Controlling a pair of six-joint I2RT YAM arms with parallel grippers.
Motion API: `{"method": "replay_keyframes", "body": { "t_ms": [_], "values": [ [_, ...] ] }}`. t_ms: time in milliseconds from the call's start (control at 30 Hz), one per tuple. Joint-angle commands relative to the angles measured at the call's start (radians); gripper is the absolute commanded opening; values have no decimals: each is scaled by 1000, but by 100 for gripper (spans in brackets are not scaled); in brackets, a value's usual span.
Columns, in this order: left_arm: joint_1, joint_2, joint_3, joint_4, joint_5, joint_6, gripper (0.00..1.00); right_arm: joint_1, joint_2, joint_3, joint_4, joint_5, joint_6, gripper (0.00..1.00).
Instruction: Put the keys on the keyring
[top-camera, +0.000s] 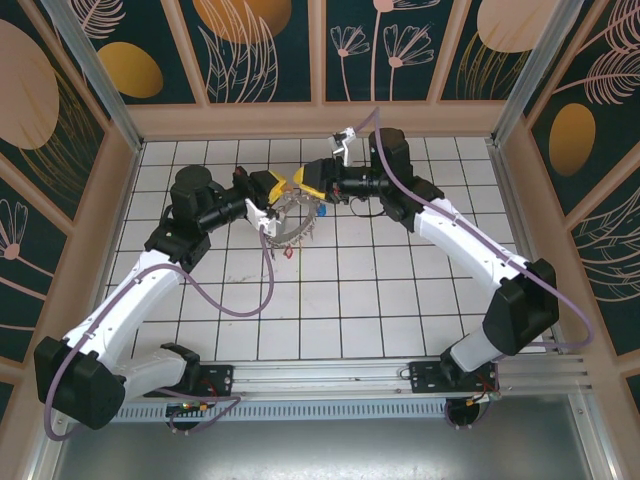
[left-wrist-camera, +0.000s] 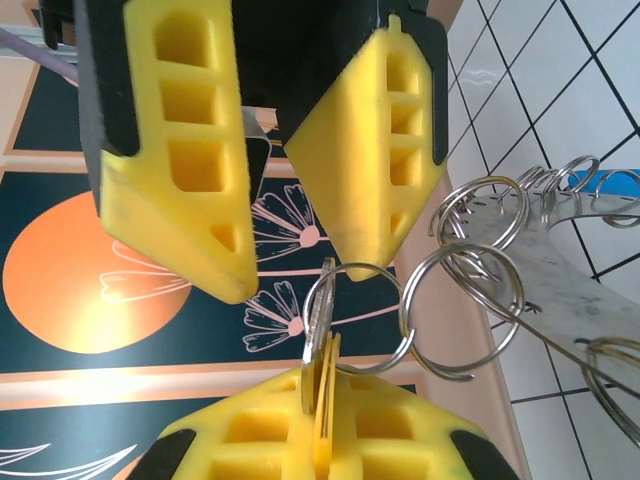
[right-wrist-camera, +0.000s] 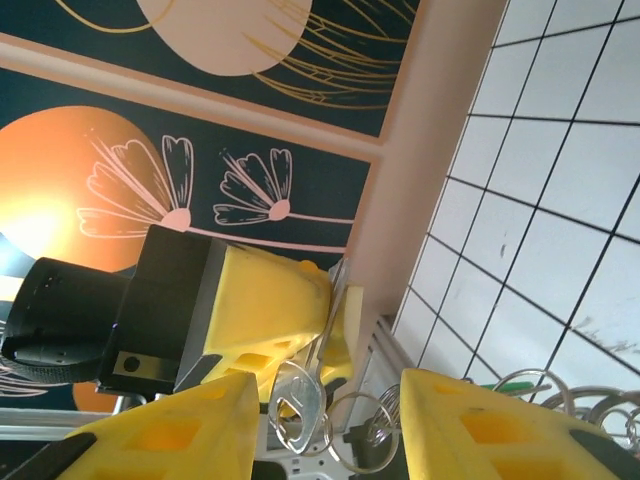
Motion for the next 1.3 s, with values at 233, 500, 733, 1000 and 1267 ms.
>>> {"method": "replay_keyframes", "body": {
  "t_ms": [233, 500, 733, 1000, 1267],
  "values": [
    [-5, -4, 1, 85, 25, -44, 0, 7, 17, 6, 110, -104, 66, 38],
    [-5, 10, 1, 83, 33, -57, 0, 16, 44, 14, 192, -150, 126, 31],
    [-5, 20, 7, 109, 15, -96, 0, 39, 53, 7, 192, -145, 133, 30],
    [-5, 12, 1, 93, 28, -97, 0, 39, 32, -21, 197, -112, 128, 28],
    [-5, 2, 9, 77, 28, -86, 0, 26, 6, -49, 250, -93, 147, 33]
  ]
}}
